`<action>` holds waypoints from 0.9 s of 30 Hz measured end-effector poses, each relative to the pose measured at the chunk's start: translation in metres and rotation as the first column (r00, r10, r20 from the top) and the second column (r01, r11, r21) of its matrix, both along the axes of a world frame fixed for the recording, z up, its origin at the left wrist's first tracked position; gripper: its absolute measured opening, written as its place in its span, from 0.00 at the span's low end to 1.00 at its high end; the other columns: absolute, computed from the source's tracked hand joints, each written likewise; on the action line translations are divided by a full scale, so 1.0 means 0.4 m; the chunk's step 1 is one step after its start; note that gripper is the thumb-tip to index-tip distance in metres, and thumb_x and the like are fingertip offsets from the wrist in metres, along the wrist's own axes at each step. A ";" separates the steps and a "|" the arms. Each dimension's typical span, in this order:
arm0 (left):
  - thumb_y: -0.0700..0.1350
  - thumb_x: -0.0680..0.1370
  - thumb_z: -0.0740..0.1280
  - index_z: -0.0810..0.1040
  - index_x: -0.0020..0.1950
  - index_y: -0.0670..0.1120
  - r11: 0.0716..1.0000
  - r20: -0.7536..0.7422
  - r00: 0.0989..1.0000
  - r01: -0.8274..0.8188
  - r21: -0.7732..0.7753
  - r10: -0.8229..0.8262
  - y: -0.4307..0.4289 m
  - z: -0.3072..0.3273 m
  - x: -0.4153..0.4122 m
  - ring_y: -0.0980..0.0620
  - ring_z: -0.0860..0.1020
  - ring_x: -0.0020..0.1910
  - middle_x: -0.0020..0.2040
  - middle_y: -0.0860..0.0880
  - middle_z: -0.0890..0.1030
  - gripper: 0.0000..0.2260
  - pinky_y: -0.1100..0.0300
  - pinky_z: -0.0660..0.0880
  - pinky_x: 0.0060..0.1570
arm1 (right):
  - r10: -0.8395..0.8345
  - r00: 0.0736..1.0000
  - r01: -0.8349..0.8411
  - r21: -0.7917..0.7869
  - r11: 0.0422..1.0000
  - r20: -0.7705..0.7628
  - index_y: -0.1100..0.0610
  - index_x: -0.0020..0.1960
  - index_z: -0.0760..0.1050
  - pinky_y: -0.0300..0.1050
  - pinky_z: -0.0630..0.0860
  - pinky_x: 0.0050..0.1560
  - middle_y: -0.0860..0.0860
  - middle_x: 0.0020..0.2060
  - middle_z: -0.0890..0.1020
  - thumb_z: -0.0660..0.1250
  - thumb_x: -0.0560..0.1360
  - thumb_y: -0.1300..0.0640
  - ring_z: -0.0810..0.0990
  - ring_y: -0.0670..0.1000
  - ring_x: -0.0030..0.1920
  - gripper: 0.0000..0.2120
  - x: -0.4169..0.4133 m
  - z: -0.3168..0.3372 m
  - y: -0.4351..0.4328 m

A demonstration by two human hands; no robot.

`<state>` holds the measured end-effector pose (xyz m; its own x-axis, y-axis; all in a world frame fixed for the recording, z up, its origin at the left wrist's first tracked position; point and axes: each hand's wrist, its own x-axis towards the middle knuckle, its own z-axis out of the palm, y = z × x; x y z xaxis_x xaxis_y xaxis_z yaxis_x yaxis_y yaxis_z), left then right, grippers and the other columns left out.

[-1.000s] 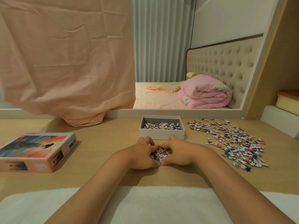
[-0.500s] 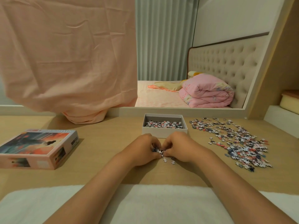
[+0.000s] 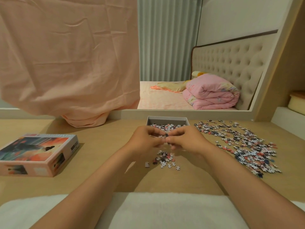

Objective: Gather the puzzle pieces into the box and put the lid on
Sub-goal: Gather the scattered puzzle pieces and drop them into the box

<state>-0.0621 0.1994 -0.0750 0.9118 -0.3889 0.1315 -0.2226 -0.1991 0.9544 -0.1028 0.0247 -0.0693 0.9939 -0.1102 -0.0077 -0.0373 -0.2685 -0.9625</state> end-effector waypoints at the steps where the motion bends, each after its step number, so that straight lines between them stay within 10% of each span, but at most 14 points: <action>1: 0.36 0.73 0.74 0.82 0.52 0.39 0.999 0.003 1.000 -0.004 -0.036 0.004 -0.005 0.017 0.012 0.52 0.82 0.37 0.42 0.43 0.83 0.09 0.61 0.81 0.43 | -0.017 0.999 0.018 -0.028 0.999 0.034 0.60 0.49 0.84 0.51 0.84 0.42 0.59 0.38 0.86 0.77 0.71 0.63 0.83 0.53 0.34 0.07 0.014 0.016 -0.004; 8: 0.37 0.75 0.72 0.83 0.49 0.41 0.997 0.177 0.982 -0.072 0.011 0.069 -0.060 0.109 0.117 0.53 0.82 0.36 0.40 0.43 0.84 0.04 0.55 0.81 0.44 | -0.117 0.968 0.150 -0.138 0.979 0.224 0.60 0.49 0.84 0.48 0.83 0.41 0.56 0.35 0.84 0.75 0.73 0.63 0.82 0.50 0.31 0.05 0.142 0.089 -0.031; 14: 0.43 0.82 0.61 0.83 0.59 0.48 0.872 0.346 0.931 -0.072 0.484 -0.115 -0.061 0.071 0.173 0.51 0.79 0.57 0.57 0.49 0.83 0.12 0.59 0.72 0.57 | 0.090 0.991 -0.008 -0.632 0.775 0.098 0.51 0.60 0.83 0.43 0.71 0.49 0.51 0.51 0.85 0.65 0.81 0.53 0.80 0.51 0.51 0.12 0.173 0.061 -0.057; 27: 0.46 0.81 0.61 0.76 0.69 0.52 0.713 0.463 0.853 -0.168 0.681 -0.241 -0.010 -0.010 0.117 0.51 0.74 0.66 0.68 0.52 0.77 0.16 0.57 0.71 0.64 | 0.159 0.978 -0.012 -0.718 0.696 0.138 0.53 0.59 0.84 0.38 0.71 0.61 0.48 0.59 0.83 0.66 0.80 0.59 0.79 0.46 0.58 0.11 0.080 0.031 -0.051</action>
